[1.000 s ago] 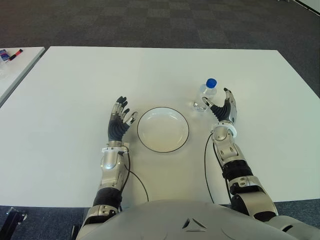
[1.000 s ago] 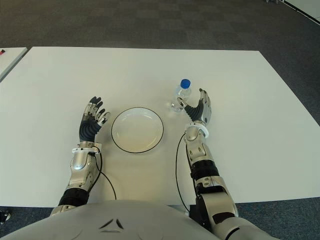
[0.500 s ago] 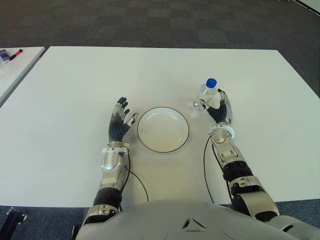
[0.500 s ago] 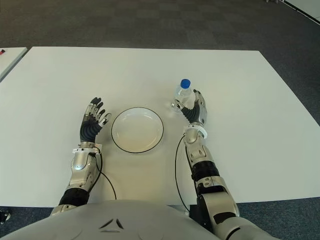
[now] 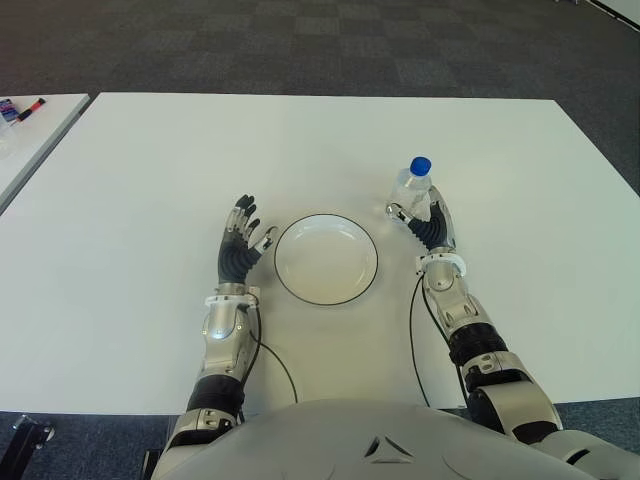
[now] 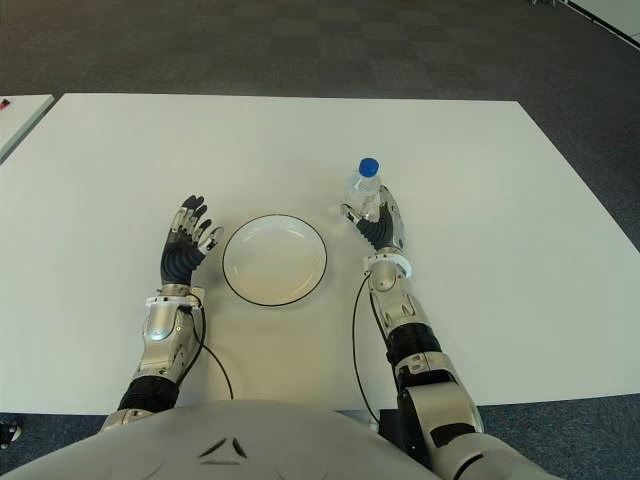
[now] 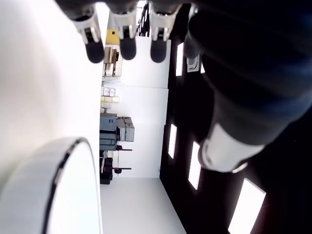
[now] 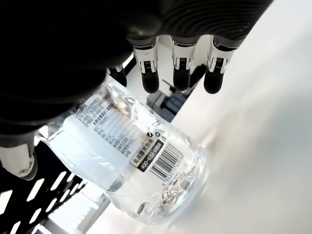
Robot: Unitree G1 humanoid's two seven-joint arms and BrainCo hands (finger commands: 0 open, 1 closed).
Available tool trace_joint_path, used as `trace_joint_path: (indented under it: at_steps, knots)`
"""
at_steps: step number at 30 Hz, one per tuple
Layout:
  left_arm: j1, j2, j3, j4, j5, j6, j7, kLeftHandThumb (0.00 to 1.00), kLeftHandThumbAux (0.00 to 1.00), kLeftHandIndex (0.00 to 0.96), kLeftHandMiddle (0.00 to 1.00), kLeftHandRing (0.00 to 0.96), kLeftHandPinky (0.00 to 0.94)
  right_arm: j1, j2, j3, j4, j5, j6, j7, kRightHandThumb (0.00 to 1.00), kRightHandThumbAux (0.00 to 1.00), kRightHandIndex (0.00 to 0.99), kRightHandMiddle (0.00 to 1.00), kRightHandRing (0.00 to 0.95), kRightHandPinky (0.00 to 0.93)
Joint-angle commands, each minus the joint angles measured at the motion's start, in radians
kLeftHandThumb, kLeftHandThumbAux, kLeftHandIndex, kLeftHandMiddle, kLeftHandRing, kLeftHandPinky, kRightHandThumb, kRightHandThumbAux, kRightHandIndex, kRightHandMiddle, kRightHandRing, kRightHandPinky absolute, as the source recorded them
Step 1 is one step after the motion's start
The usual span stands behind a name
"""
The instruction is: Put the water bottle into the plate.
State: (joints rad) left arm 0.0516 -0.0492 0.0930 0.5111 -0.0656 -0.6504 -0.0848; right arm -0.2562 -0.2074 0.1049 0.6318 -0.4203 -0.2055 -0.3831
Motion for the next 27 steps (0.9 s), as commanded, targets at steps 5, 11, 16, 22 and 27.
trace_joint_path:
  at_steps: [5, 11, 16, 22, 27]
  knots:
    - [-0.014, 0.002, -0.015, 0.009, 0.003, 0.013, -0.007, 0.267, 0.811, 0.075, 0.09, 0.079, 0.111, -0.021, -0.009, 0.023, 0.029, 0.004, -0.053, 0.036, 0.397, 0.393, 0.0, 0.0, 0.005, 0.092]
    - [-0.015, 0.004, -0.02, 0.012, 0.008, 0.008, -0.007, 0.264, 0.808, 0.072, 0.088, 0.076, 0.106, -0.029, -0.016, 0.038, 0.046, -0.006, -0.076, 0.039, 0.375, 0.374, 0.0, 0.0, 0.005, 0.102]
    - [-0.016, 0.009, -0.026, 0.017, 0.009, 0.003, -0.007, 0.258, 0.801, 0.068, 0.085, 0.075, 0.105, -0.035, -0.018, 0.046, 0.059, -0.005, -0.094, 0.04, 0.375, 0.371, 0.0, 0.0, 0.003, 0.098]
    - [-0.017, 0.012, -0.031, 0.019, 0.011, -0.005, -0.006, 0.264, 0.787, 0.064, 0.084, 0.075, 0.104, -0.042, -0.018, 0.049, 0.071, -0.003, -0.109, 0.043, 0.388, 0.366, 0.0, 0.0, 0.0, 0.097]
    - [-0.017, 0.013, -0.032, 0.019, 0.009, -0.005, -0.008, 0.27, 0.781, 0.065, 0.086, 0.076, 0.105, -0.046, -0.016, 0.05, 0.077, -0.002, -0.112, 0.045, 0.395, 0.367, 0.0, 0.0, 0.0, 0.093]
